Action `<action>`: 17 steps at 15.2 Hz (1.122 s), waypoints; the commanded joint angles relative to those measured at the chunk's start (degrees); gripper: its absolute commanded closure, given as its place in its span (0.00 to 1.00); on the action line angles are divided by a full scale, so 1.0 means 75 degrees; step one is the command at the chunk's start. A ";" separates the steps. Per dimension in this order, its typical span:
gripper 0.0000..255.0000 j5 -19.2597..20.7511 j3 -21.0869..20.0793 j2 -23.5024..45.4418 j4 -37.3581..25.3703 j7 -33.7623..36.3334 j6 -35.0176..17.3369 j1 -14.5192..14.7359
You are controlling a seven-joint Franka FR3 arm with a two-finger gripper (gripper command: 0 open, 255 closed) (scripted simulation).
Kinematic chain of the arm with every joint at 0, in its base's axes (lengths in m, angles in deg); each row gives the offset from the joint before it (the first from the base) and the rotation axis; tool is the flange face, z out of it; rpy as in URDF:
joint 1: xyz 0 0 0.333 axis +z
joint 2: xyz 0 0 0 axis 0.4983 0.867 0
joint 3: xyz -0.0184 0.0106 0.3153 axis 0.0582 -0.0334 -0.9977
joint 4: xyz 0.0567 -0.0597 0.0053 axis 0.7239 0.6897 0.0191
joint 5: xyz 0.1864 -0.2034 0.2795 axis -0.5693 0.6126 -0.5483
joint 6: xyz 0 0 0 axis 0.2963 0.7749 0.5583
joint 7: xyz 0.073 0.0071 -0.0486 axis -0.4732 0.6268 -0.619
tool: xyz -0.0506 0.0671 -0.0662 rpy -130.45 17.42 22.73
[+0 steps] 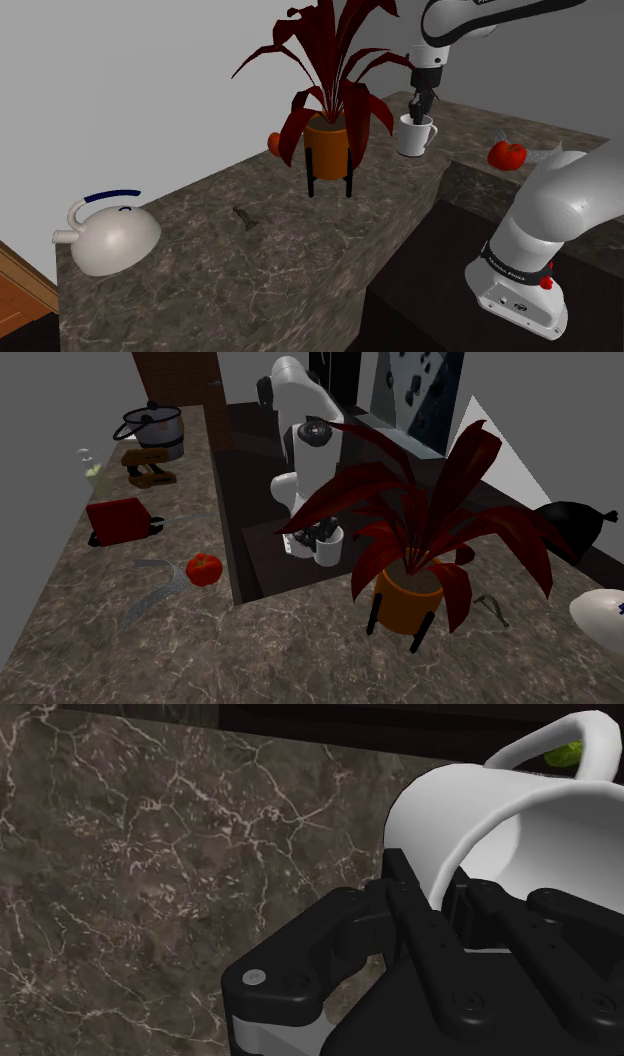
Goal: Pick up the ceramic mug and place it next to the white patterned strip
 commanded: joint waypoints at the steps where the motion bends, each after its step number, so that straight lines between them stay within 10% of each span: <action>1: 1.00 -0.0003 -0.0010 -0.0032 -0.0191 -0.0004 0.0224 -0.0001; 17: 1.00 0.1689 0.1810 -0.1489 0.0174 -0.2299 0.1117 -0.1271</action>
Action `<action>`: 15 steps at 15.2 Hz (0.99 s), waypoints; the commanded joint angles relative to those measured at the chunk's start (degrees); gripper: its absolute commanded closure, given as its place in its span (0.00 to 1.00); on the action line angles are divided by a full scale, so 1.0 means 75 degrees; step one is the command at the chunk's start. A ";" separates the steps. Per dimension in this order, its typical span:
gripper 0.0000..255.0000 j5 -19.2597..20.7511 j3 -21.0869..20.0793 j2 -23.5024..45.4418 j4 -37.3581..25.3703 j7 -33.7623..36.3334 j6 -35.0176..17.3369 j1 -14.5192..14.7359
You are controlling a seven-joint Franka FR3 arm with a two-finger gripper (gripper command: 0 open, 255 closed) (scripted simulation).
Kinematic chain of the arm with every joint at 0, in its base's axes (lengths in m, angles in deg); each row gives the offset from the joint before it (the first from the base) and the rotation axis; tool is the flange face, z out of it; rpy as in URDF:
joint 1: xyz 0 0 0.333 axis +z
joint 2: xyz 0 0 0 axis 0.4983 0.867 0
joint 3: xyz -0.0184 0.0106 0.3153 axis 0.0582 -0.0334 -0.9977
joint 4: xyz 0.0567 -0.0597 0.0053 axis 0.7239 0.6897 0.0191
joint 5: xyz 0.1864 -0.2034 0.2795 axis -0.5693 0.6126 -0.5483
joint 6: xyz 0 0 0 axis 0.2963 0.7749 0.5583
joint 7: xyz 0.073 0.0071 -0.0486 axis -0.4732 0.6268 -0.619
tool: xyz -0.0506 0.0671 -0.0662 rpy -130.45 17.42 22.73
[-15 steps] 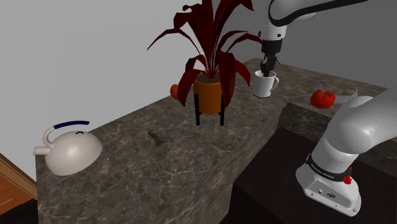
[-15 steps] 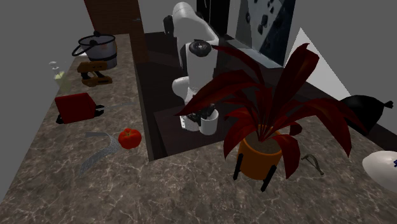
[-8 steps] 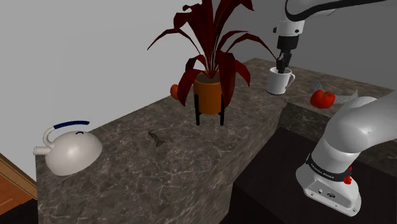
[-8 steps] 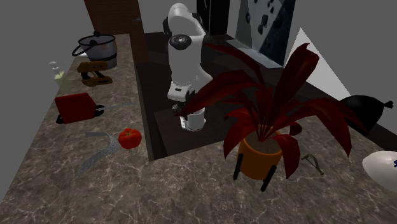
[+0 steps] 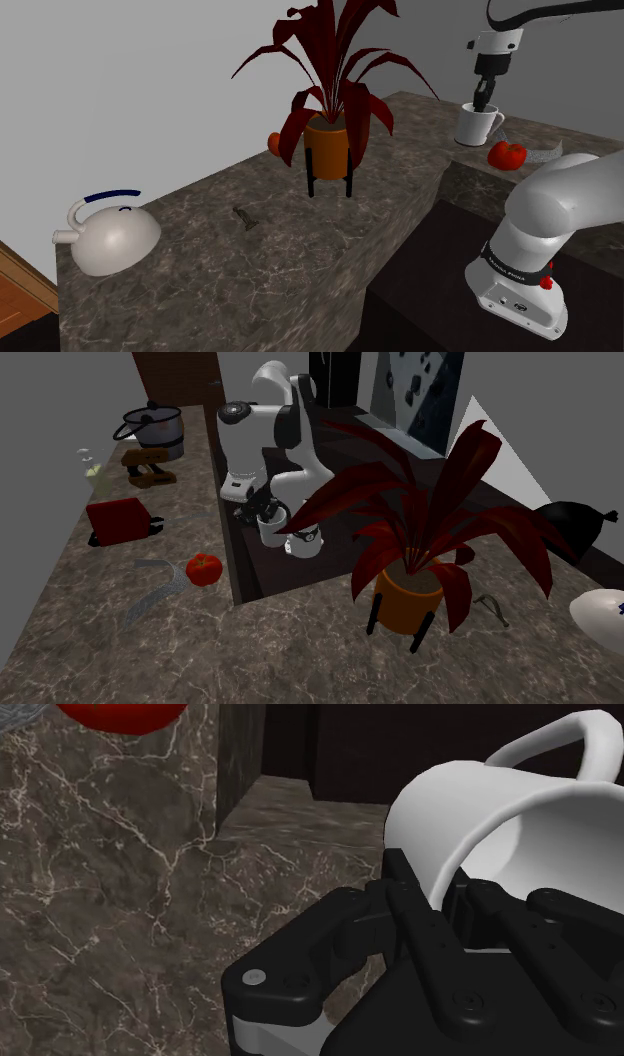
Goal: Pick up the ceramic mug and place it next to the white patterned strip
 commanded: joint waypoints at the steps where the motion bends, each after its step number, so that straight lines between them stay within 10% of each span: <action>1: 1.00 0.0256 0.0269 -0.0129 0.0012 -0.0338 0.0065 -0.0172; 15: 1.00 0.1777 0.2631 0.0305 -0.1230 -0.2985 0.0137 -0.0784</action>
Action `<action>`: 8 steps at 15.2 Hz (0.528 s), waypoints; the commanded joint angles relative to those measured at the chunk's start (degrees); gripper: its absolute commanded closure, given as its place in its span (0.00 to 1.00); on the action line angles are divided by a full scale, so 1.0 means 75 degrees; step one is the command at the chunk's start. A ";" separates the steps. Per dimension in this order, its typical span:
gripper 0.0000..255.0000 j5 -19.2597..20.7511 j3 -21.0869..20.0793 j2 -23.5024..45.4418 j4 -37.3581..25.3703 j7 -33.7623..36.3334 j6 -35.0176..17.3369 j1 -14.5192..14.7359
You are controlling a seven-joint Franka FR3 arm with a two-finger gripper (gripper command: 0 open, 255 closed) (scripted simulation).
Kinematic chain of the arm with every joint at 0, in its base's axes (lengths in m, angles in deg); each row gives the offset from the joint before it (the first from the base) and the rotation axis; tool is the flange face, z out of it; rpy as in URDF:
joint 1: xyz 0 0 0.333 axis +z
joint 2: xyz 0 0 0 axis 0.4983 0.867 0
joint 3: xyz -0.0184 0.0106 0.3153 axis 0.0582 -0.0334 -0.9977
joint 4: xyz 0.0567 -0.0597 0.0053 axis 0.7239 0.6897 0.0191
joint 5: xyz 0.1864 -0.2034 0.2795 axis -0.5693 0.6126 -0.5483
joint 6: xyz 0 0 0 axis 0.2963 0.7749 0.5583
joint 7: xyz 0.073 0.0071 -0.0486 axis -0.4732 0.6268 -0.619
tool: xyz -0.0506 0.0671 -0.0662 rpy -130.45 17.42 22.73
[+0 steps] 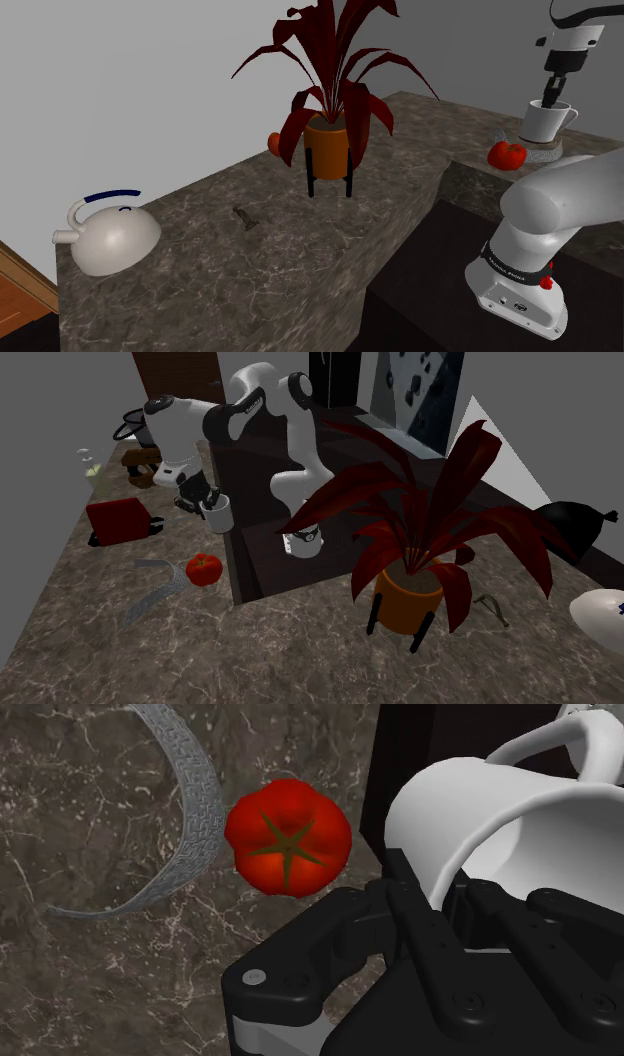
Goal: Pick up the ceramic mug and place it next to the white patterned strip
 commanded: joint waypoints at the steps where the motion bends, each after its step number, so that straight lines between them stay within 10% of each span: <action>1: 1.00 0.0145 0.0360 0.0164 -0.0307 -0.0397 -0.0002 0.0007; 8: 1.00 0.0412 0.1953 0.0997 -0.1544 -0.1808 -0.0223 0.0404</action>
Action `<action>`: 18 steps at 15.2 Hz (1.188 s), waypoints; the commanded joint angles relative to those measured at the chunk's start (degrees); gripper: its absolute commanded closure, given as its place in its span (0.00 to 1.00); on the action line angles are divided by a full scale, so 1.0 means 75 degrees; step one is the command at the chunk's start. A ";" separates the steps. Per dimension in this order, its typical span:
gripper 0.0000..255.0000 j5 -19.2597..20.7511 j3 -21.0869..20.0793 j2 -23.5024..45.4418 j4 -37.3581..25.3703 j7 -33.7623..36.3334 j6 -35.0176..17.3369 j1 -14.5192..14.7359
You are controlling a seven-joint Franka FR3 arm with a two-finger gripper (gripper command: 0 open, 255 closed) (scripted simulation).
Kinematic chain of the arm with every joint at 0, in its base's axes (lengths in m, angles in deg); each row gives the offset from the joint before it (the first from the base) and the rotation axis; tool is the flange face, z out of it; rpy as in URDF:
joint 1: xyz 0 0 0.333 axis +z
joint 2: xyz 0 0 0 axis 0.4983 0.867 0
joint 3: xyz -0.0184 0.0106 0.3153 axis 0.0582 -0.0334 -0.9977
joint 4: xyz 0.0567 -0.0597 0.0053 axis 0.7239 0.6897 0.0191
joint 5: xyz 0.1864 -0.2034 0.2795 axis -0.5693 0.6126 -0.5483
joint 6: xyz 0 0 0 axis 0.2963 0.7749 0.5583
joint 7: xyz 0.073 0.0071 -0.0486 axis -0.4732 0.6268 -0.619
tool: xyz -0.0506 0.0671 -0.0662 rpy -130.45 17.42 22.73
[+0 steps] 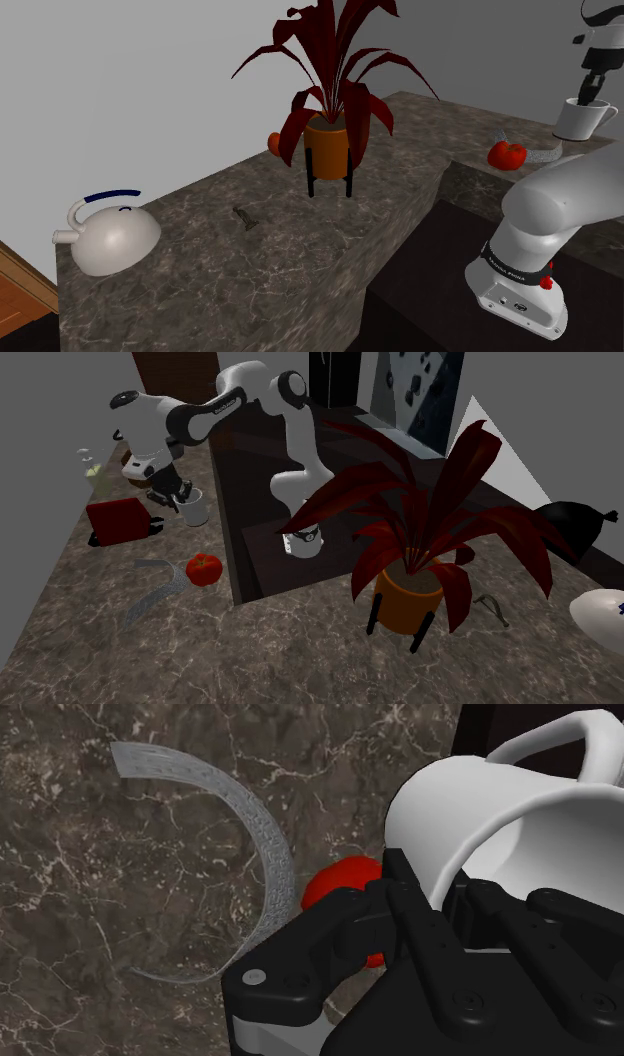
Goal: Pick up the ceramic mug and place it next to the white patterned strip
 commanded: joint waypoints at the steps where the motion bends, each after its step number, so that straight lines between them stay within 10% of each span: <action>1: 1.00 -0.0005 0.0558 0.0333 -0.0477 -0.0450 -0.0065 0.0242; 7: 1.00 -0.0240 0.2777 0.1276 -0.1897 -0.1768 -0.0293 0.1526; 12: 1.00 -0.0087 0.5421 0.1270 -0.3426 -0.2504 -0.0103 0.3825; 18: 1.00 0.0984 0.7258 -0.0087 -0.5882 -0.2967 0.0784 0.6167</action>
